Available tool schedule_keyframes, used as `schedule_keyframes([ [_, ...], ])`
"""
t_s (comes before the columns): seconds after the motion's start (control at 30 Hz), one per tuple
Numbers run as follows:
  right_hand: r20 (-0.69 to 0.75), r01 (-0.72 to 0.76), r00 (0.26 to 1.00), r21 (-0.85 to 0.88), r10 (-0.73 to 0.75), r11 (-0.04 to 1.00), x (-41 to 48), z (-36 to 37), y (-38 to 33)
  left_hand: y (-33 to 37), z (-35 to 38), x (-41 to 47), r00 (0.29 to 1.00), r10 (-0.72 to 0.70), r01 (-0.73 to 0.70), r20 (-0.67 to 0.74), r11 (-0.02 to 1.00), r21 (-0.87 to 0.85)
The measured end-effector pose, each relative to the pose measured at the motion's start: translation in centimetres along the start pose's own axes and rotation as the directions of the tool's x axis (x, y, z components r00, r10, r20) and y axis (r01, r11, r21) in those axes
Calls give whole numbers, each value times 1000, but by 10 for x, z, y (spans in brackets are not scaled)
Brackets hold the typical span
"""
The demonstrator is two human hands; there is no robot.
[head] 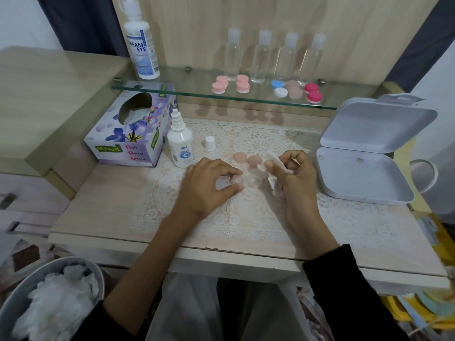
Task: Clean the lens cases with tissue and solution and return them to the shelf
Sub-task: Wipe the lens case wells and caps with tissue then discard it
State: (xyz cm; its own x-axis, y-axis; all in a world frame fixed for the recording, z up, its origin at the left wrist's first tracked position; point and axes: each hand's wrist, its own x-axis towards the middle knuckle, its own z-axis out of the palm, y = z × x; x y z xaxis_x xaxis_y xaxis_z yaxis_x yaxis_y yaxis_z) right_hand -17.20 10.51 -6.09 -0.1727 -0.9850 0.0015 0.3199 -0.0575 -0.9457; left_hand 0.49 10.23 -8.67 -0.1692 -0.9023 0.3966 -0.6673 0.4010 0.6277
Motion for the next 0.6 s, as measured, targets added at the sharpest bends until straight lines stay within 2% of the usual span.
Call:
schedule_keyframes([
  [0.1, -46, 38, 998, -118, -44, 992, 3, -2, 2, 0, 1, 0, 1000, 2, -2, -4, 1000, 0],
  [0.17, 50, 129, 991, -285, -120, 950, 7, -2, 9, 0, 0, 0, 1000, 5, -5, -4, 1000, 13],
  [0.23, 243, 310, 947, -531, -208, 789, 8, 1, 14, 0, 0, 0, 1000, 1, -1, -4, 1000, 30],
  [0.27, 317, 388, 918, -600, -238, 699, 9, 2, 16, 1, 0, 0, 1000, -2, 2, -5, 999, 37],
  [0.3, 343, 420, 905, -628, -251, 655, 11, 3, 16, 2, 0, 0, 1000, -4, 4, -5, 999, 43],
  [0.5, 326, 435, 900, -711, -289, 552, 13, 6, 17, 4, -1, -1, 1000, -6, 7, -10, 998, 65],
  [0.6, 305, 425, 904, -718, -300, 552, 14, 5, 19, 3, 0, -1, 1000, -4, 5, -14, 998, 67],
])
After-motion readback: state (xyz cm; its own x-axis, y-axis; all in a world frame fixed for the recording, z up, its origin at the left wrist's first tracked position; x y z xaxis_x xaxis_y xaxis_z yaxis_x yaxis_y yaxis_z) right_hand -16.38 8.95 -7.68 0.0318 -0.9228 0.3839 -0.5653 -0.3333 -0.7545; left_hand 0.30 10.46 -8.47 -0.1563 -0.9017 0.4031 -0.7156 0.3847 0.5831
